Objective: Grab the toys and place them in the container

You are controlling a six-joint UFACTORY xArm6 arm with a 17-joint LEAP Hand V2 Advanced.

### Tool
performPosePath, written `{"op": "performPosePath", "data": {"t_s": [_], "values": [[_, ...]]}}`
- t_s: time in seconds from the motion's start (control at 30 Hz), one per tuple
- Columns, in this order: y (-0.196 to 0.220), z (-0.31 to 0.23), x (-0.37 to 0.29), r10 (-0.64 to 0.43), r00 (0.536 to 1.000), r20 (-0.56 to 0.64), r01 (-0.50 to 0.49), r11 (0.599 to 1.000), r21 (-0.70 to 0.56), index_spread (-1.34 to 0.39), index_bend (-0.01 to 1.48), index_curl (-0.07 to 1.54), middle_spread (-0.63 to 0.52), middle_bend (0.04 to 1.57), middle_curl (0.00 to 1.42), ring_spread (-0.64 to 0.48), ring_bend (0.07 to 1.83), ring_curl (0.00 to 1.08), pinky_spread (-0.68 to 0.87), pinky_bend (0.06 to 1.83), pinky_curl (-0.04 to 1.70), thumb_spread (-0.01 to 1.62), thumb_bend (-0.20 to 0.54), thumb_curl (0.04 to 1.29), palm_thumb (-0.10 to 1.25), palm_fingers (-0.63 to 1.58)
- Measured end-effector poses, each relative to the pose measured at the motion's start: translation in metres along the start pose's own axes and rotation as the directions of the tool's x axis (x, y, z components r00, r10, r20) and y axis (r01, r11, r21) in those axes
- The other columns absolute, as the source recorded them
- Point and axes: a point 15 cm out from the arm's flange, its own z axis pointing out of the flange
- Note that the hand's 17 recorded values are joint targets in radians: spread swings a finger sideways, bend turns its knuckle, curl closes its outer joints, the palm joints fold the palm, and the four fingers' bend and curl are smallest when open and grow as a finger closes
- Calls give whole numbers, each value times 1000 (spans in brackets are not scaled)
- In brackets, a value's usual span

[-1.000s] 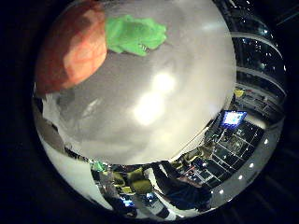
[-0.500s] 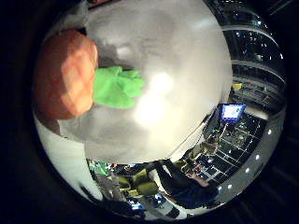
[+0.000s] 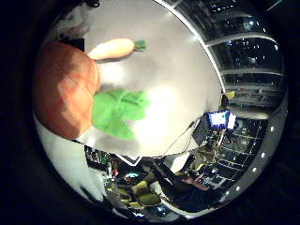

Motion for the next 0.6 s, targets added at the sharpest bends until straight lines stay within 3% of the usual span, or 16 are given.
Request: {"op": "performPosePath", "data": {"t_s": [0.43, 0.5, 0.53, 0.57, 0.6], "values": [[-74, 4, -195, -214, 976, 42, 210, 973, 92, -209, 1200, 715, -113, 1358, 648, -187, 1425, 620, -183, 1142, 1096, 951, -24, 482, 866, 1146], [-82, 9, -219, -259, 965, 40, 251, 959, 130, -253, 998, 680, -117, 1302, 616, -198, 1366, 589, -246, 1076, 1012, 936, -31, 480, 844, 1053], [-83, 10, -225, -269, 962, 40, 262, 955, 140, -286, 873, 668, -135, 1233, 601, -219, 1354, 586, -303, 1046, 983, 922, -32, 482, 838, 870], [-82, 13, -226, -278, 960, 36, 271, 953, 134, -320, 760, 646, -160, 1127, 572, -239, 1317, 579, -339, 1032, 969, 924, -23, 483, 847, 550], [-80, 16, -225, -285, 958, 30, 279, 952, 124, -345, 738, 650, -176, 1078, 562, -244, 1284, 579, -341, 1017, 960, 929, -23, 483, 848, 418]]}}
